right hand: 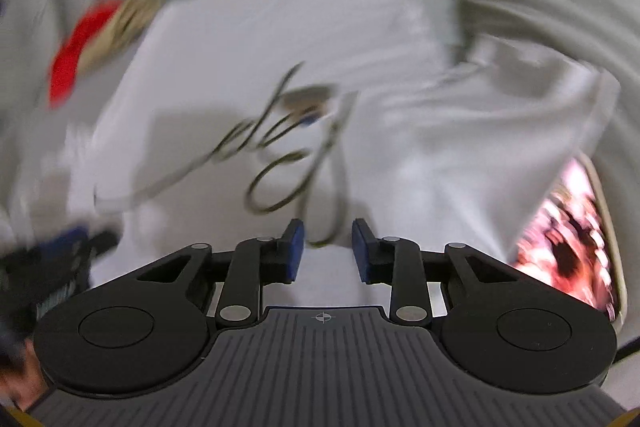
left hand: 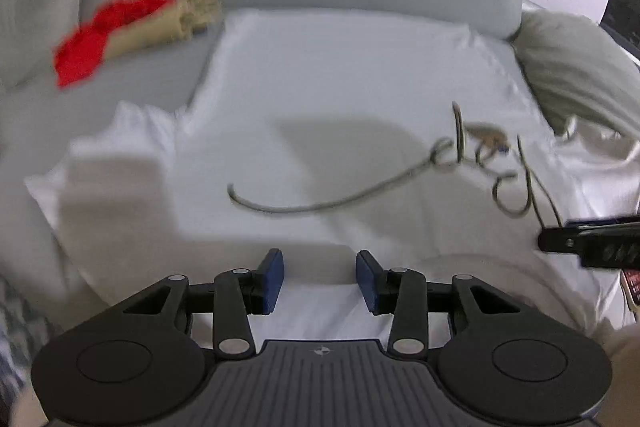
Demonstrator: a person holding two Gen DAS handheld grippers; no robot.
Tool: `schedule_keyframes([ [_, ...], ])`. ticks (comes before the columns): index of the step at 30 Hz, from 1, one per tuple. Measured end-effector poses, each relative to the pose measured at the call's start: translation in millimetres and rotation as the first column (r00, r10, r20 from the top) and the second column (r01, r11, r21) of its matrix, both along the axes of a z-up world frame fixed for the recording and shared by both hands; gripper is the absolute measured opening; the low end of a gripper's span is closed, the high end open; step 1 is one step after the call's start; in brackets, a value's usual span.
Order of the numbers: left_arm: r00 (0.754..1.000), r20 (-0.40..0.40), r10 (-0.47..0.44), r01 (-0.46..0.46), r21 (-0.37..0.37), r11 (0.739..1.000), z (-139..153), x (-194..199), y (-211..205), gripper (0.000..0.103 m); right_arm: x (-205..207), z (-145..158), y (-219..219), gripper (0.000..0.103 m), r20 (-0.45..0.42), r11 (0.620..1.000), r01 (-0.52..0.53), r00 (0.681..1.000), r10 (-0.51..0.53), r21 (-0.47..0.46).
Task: Fold clothes
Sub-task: 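Close the right tool on the shirt sleeve beside the pillow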
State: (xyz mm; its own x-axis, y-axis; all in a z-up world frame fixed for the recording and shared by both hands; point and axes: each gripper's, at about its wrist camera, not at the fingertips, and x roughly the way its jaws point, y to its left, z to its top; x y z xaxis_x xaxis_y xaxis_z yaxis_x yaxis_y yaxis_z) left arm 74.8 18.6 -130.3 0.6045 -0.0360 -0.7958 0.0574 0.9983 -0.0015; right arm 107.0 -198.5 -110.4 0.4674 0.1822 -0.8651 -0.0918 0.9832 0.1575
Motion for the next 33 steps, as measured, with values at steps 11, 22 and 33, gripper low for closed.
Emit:
schedule_keyframes([
  [11,0.974,-0.193,-0.116,0.127,0.047,0.991,14.1,-30.9,-4.5,0.043,-28.7,12.0,-11.2,0.036,-0.147,0.989,-0.055,0.989,0.034,-0.141],
  [22,0.990,-0.029,-0.140,0.137,-0.099,0.986,54.1,-39.8,-8.7,0.050,-68.6,61.7,-187.8,0.070,0.009,0.789,0.448,0.868,-0.497,0.420],
  [33,0.990,-0.065,-0.125,0.118,-0.111,0.987,30.4,-22.7,-10.9,0.050,-20.9,-5.6,-245.1,0.035,-0.005,0.674,0.527,0.790,-0.614,0.517],
])
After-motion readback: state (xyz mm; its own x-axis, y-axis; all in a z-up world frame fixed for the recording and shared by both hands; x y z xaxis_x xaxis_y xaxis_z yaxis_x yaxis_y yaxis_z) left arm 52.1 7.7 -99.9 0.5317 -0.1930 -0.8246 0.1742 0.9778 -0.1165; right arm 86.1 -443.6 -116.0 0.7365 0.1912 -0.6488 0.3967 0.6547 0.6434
